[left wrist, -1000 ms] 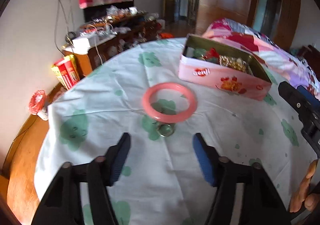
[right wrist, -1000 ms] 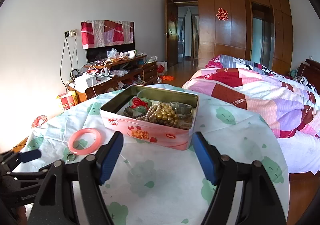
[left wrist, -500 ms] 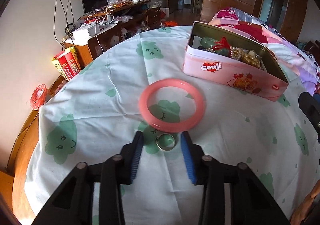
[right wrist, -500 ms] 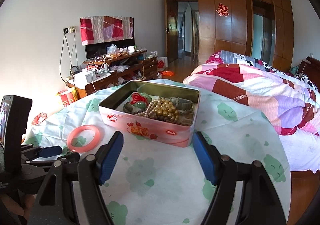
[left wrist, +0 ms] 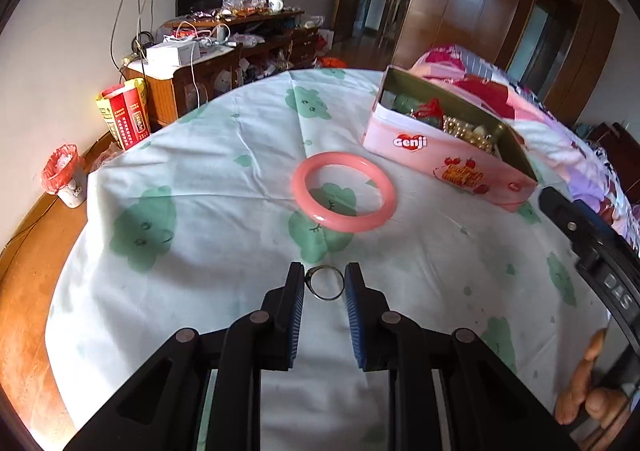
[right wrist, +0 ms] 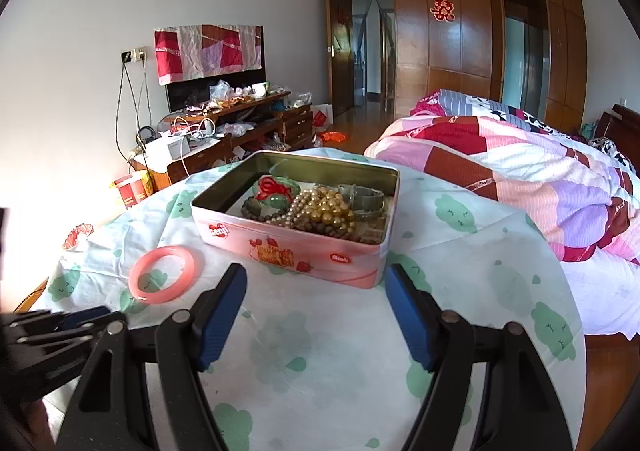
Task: Organize jewelry
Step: 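Grasp the small silver ring beside the pink bangle with the left tool, then grasp the pink bangle with the right tool while the left tool holds the ring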
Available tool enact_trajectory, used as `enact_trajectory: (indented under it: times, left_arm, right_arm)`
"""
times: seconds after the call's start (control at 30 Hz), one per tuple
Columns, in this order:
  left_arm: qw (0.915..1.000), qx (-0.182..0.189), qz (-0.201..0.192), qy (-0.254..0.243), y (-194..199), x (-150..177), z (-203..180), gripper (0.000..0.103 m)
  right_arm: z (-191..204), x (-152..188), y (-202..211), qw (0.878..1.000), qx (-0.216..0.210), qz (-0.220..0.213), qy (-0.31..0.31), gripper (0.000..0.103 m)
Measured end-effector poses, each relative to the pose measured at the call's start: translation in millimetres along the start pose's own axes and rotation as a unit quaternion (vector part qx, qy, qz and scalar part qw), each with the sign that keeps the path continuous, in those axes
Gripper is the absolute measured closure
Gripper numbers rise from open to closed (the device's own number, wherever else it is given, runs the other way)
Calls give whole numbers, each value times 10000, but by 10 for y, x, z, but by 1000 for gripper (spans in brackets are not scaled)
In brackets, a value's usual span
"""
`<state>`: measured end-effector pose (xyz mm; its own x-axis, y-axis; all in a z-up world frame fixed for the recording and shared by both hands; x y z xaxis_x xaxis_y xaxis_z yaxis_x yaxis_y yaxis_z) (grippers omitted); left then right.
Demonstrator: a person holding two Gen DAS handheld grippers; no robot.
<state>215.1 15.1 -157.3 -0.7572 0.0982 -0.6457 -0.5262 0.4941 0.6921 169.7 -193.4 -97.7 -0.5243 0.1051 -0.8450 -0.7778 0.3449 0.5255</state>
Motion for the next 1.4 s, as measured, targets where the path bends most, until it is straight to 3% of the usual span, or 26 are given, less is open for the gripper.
enact_trajectory:
  times: [0.27,0.37,0.5,0.63,0.87,1.0,1.07,1.17,1.4]
  left_arm:
    - [9983,-346,-450,118,270,-4,284,82]
    - [9983,-401,-382,201,211,56,387,82]
    - [9971,-574,-496,42,190,86,375,82]
    - [9969,-529,-587,74,197,100,385,83]
    - [9969,-312,-686,233,223,119,423,83]
    - [9969,-310,-684,229,225,120,419,83]
    - [9969,-304,-684,232,223,117,417,83]
    - [9969,-337,-673,209,222,114,416,83]
    - [9970,-409,-642,149,226,115,399,83]
  right_arm:
    - [78,62,-111,9991,-221,339,116,28]
    - [187,101,-148,9969,-525,520,257,28]
    - [493,134,-193,9840,-1491,973,33,21]
    - [885,91,-353,9741,-1828,1321,143,20]
    - [1540,111,-761,9610,-1913,1847,756,14]
    - [1769,143,-825,9644,-1596,1593,1378,3]
    - [1803,195,-817,9639,-1348,1521,1719,5]
    - [1706,193,-789,9646,-1347,1469,1726,19]
    - [1367,288,-652,9663,-1280,1447,1701,19]
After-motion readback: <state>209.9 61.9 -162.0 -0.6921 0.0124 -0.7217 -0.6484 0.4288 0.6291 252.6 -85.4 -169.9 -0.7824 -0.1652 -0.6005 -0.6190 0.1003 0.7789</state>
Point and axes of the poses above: each gripper's, at about its wrist camera, not at the fingertips, and y roughly against the way its jaws point, z to its left, x to its underside, the point moved 7 cm from there along -y, roughly the way its jaws point, and after that the axes turned 11 degrees about x, right-handed, at the moved point
